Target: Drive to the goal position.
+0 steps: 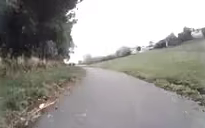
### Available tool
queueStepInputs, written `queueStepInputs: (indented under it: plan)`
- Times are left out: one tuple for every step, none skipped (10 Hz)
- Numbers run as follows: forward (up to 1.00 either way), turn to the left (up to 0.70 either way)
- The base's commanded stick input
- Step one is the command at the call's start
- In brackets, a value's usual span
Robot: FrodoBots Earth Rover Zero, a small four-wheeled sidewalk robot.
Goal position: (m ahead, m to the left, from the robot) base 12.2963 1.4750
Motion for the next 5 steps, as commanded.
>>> queueStepInputs:
  plan:
    - [1.00,0.00]
    - [1.00,0.00]
    - [1.00,0.00]
    - [1.00,0.00]
    - [1.00,-0.02]
